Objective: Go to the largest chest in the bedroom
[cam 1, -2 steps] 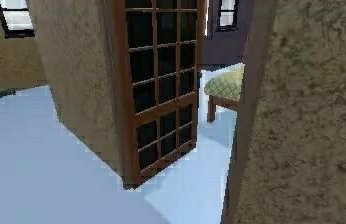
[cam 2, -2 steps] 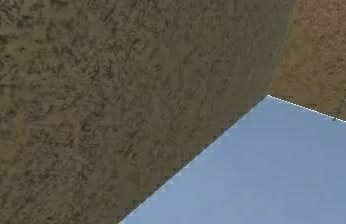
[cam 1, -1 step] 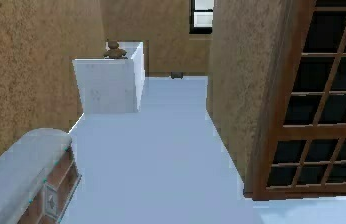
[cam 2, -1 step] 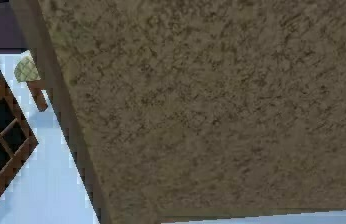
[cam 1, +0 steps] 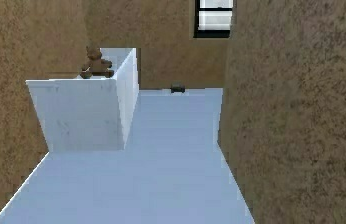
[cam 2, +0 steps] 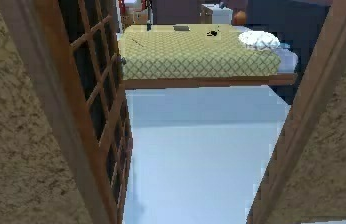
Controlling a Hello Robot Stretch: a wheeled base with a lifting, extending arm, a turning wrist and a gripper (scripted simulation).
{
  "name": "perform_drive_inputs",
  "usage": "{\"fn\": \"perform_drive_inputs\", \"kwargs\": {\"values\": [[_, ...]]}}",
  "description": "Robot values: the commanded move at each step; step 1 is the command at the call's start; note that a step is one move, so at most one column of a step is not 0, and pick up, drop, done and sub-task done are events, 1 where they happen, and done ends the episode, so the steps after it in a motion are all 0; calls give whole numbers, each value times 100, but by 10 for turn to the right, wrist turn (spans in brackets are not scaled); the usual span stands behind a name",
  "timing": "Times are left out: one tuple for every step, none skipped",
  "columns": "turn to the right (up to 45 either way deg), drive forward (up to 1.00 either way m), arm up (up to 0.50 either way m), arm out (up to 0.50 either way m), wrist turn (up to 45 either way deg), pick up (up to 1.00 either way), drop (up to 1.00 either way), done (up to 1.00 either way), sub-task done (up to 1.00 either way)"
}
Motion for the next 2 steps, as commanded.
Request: {"fn": "perform_drive_inputs", "kwargs": {"values": [[0, 100, 0, 0, 0, 0, 0, 0, 0], [-30, 0, 0, 0, 0, 0, 0, 0, 0]]}}
